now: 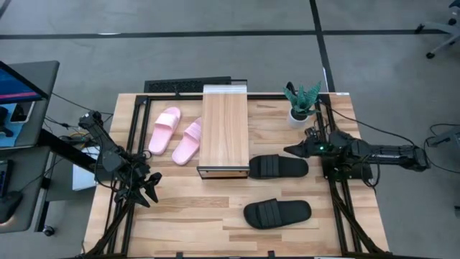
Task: Pick and place slides into the shelf
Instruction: Put the top black slide on the shelf
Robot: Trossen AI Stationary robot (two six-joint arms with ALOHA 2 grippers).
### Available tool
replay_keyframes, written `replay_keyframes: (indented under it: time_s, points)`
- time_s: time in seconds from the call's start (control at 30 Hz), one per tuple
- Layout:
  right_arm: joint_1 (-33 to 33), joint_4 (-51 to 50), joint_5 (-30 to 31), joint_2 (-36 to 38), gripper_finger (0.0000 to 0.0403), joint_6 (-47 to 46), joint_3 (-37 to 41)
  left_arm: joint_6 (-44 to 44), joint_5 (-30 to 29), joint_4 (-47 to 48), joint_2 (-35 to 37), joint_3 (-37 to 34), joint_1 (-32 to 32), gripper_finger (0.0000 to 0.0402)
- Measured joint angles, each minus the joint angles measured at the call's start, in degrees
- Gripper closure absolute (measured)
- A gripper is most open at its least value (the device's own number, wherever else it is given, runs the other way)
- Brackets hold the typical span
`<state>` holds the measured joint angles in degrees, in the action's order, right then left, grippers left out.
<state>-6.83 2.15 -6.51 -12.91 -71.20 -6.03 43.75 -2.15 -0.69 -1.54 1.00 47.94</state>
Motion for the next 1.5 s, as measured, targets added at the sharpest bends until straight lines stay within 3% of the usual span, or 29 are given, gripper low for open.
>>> replay_keyframes:
  time_s: [0.4,0.77,0.93,1.23,1.5]
  points:
    - [-3.27,-2.28,-4.14,0.36,0.0284,31.01,-17.28,0.00,0.00,0.00,-0.02,0.00,-0.02,0.0239]
    - [-7.25,-27.80,-0.58,0.33,0.0284,57.38,-37.92,-0.01,0.01,0.00,-0.02,0.00,-0.02,0.0239]
    - [-8.37,-32.96,0.82,0.20,0.0284,68.04,-44.77,-0.02,0.02,0.00,-0.02,0.02,-0.01,0.0239]
    - [-8.37,-42.65,4.85,-4.25,0.0284,77.84,-53.59,-0.02,0.00,0.02,-0.02,0.01,0.00,0.0239]
    - [-8.29,-66.47,5.22,-16.79,0.0284,79.38,-66.07,0.00,0.01,0.02,-0.02,0.01,-0.01,0.0239]
